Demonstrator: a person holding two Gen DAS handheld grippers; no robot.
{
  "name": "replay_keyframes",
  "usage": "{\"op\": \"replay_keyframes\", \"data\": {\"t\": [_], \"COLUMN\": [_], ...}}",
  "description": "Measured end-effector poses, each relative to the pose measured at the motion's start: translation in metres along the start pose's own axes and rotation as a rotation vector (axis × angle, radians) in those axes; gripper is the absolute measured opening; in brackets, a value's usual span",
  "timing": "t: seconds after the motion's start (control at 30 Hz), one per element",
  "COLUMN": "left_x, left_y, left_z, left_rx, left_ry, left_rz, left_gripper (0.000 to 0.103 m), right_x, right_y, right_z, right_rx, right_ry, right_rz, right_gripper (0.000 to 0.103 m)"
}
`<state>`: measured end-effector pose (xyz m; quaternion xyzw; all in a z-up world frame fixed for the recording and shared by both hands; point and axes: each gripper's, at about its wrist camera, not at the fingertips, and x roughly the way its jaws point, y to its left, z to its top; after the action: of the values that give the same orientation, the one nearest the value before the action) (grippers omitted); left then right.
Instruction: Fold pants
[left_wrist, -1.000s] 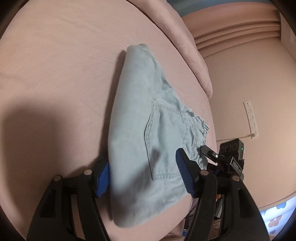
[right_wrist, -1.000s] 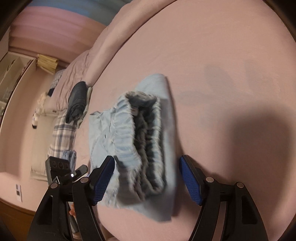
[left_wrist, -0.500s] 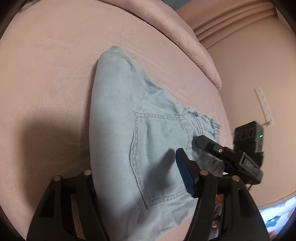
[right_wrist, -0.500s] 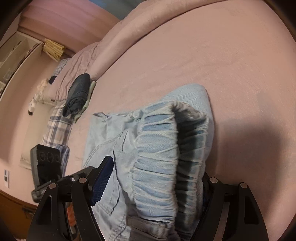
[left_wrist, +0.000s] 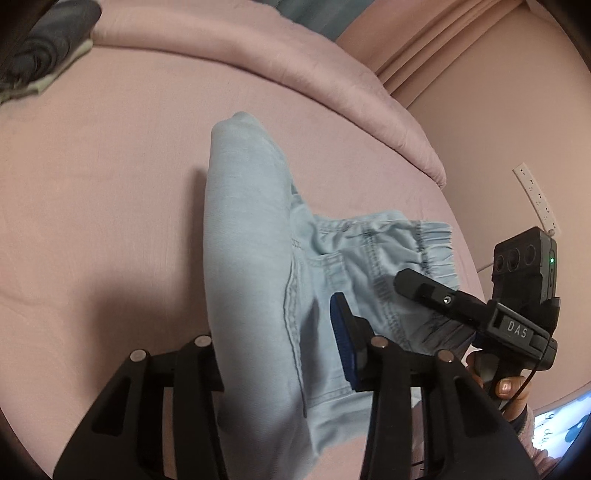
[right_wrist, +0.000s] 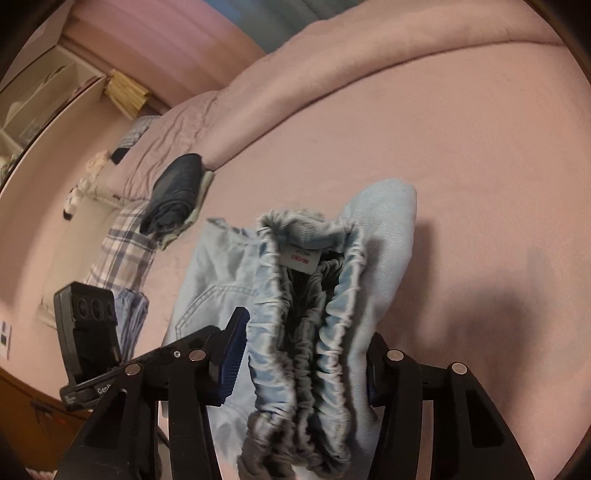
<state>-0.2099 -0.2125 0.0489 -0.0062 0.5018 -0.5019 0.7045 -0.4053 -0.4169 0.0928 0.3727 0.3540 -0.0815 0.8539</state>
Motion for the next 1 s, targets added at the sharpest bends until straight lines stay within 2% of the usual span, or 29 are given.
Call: {"op": "replay_keyframes", "data": {"t": [0.4, 0.6, 0.73, 1.0], "left_x": [-0.016, -0.014, -0.003, 0.005], "left_y": [0.009, 0.010, 0.010, 0.027], "left_z": [0.022, 0.041, 0.062, 0.079], "left_rx": [0.025, 0.043, 0.029, 0.006], "left_ry": [-0.046, -0.066, -0.076, -0.067], "left_rz": [0.003, 0.021, 0.037, 0.072], "left_gripper": [0.041, 0.041, 0.041, 0.041], "right_x": [0.012, 0.022, 0.033, 0.060], "right_y": [0.023, 0.031, 0.036, 0.037], "right_z": [0.034, 0.056, 0.068, 0.084], "right_rx": [-0.047, -0.070, -0.085, -0.101], "right_ry": [-0.031, -0.042, -0.042, -0.016], "right_rz": [0.036, 0.034, 0.041, 0.039], "right_gripper": [0.054, 0.054, 0.054, 0.054]}}
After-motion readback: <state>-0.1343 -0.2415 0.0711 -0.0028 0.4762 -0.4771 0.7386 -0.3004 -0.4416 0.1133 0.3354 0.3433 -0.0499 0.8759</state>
